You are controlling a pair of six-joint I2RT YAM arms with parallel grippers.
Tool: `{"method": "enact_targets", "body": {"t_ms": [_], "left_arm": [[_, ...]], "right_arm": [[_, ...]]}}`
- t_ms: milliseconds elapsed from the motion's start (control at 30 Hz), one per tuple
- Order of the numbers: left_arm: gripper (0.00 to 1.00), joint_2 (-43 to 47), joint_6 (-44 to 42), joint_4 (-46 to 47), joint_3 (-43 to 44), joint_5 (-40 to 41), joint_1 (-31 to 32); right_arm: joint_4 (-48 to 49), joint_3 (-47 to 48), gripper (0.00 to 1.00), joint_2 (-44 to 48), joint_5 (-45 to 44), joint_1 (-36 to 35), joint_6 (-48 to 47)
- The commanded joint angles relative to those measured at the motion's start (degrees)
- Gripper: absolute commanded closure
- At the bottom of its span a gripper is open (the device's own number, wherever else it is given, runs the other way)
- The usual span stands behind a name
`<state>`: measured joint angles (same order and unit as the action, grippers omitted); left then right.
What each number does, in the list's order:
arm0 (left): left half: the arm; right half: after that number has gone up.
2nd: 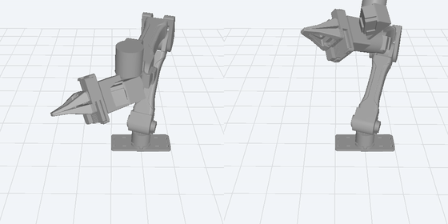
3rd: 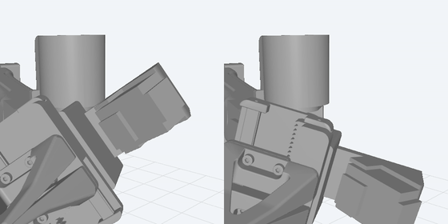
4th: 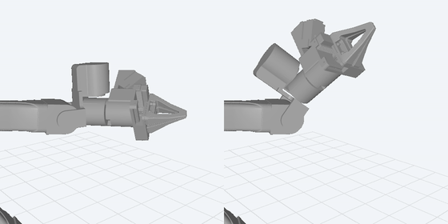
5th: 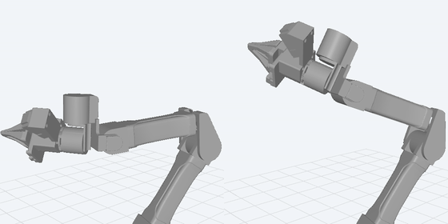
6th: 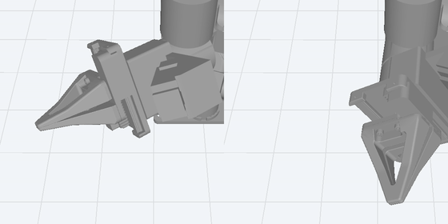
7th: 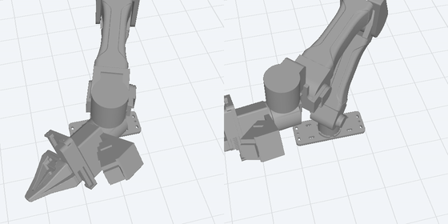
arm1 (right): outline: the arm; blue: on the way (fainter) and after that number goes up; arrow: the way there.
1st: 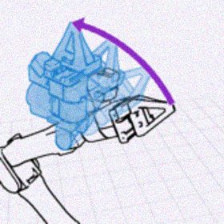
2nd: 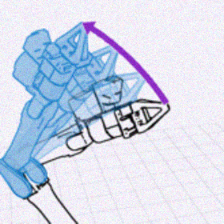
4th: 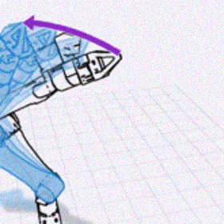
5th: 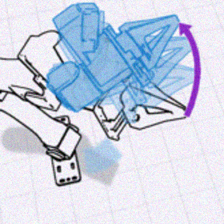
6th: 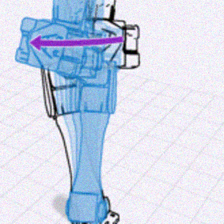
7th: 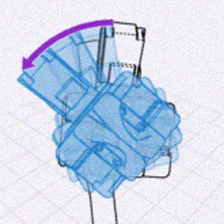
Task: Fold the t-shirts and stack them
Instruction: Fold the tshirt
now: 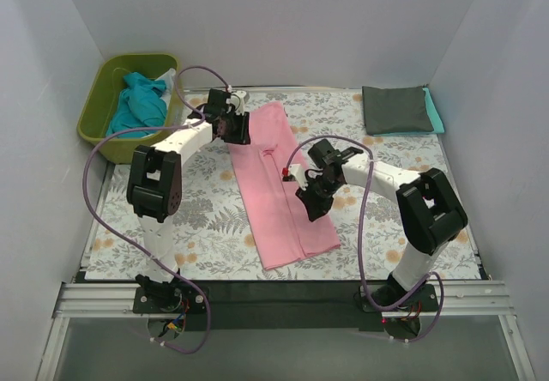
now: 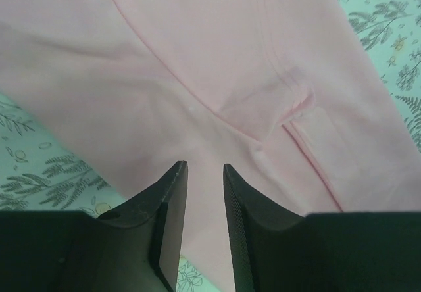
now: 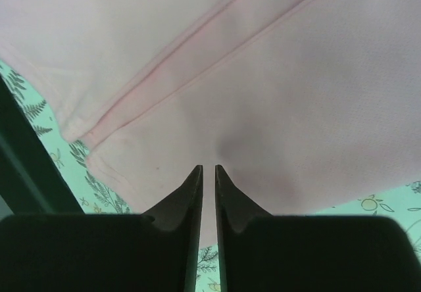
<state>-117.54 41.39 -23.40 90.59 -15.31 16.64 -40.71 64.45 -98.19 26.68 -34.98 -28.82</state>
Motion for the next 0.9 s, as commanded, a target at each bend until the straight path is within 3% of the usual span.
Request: {"method": "enact_targets", "body": {"t_ms": [0,267,600,733,867], "left_arm": [[0.72,1.4,1.9,0.2,-2.5,-1.2,0.1],[0.74,-6.6,0.7,0.1,1.4,0.4,0.5],[0.74,-23.6,-1.0,-1.4,20.3,2.9,1.1],[0.69,-25.7,-2.3,-1.1,26.0,1.1,1.0],[0.60,-21.0,-2.4,0.5,25.5,-1.8,1.0]], "right_arm": [[2.8,-1.5,0.83,-1.8,-2.0,-0.3,-1.1],[7.2,-5.7,0.86,-4.0,0.7,-2.5,1.1],[11.2,2.0,0.86,-15.6,2.7,-2.8,4.5],[10.7,5.6,0.76,-16.1,0.9,-2.2,4.5],[8.4,6.9,0.64,-10.5,-0.3,-2.1,4.3]]}}
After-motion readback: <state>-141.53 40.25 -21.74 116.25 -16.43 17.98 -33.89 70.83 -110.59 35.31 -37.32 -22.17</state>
